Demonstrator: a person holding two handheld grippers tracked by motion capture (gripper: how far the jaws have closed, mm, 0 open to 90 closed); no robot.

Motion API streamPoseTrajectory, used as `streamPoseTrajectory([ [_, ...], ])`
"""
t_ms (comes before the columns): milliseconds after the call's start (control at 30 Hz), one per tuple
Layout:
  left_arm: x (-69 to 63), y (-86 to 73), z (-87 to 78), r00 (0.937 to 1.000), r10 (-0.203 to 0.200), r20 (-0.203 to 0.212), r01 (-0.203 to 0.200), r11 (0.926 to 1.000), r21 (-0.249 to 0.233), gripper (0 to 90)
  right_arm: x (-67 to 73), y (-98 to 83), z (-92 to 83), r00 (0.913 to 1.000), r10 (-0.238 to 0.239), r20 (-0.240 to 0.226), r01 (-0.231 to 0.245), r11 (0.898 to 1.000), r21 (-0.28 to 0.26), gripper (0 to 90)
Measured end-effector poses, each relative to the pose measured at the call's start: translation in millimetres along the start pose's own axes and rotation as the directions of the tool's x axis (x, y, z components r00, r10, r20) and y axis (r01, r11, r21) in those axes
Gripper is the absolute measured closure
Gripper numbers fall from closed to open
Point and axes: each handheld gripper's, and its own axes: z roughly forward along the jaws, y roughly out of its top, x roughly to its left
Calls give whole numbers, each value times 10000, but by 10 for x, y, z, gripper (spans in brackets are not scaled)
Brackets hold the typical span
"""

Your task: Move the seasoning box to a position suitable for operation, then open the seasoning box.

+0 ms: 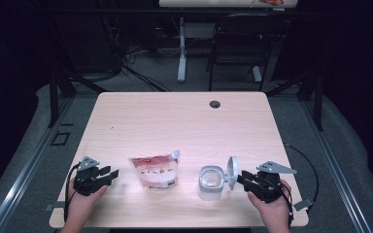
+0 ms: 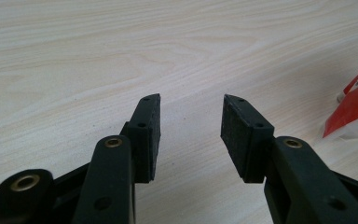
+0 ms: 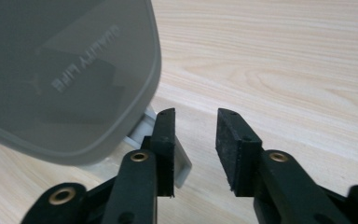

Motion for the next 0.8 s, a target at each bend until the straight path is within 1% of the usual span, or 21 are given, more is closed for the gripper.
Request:
streamPoseTrajectory([
  [33,-1,-1,1,10000,-12,9,12,10000,-22,574,-1,-20,7,10000,47,8,-47,10000,-32,663],
  [67,-1,-1,-1,10000,-1,34,1,10000,-12,574,-7,-27,3,10000,-48,36,47,10000,79,657],
  [100,0,0,-2,10000,28,34,-28,10000,-19,573,-2,-39,4,10000,-55,79,55,10000,66,655],
  [200,-1,-2,-2,10000,-16,29,16,10000,-46,570,23,-77,-5,9988,-384,309,379,9991,171,652],
  [267,3,-3,-1,10000,-52,38,52,10000,-40,567,41,-102,-9,9978,-552,356,545,9983,218,643],
  [333,5,-2,2,10000,-79,1,79,9999,-63,564,66,-141,-9,9967,-761,282,757,9970,148,619],
  [433,7,2,3,10000,-60,-56,60,10000,-53,559,110,-194,-18,9923,-1142,486,1140,9935,77,595],
  [467,4,6,3,10000,-68,-34,68,10000,-34,559,120,-205,-25,9911,-1239,476,1238,9923,64,594],
  [500,3,7,4,10000,-53,-35,53,10000,-39,558,131,-220,-32,9918,-1200,443,1200,9928,37,597],
  [567,-2,8,2,10000,-28,-22,28,10000,47,558,134,-239,-47,9922,-1203,331,1199,9927,122,633],
  [700,1,2,-5,9999,-66,-83,65,9999,-115,558,124,-261,-46,9930,-1178,-18,1178,9923,373,679],
  [733,3,1,-5,9999,-136,-91,134,9998,-138,558,121,-262,-40,9923,-1236,-34,1237,9914,434,687],
  [800,11,0,-7,9999,-131,-90,131,9999,-85,558,123,-268,-17,9919,-1261,-172,1268,9908,473,690],
])
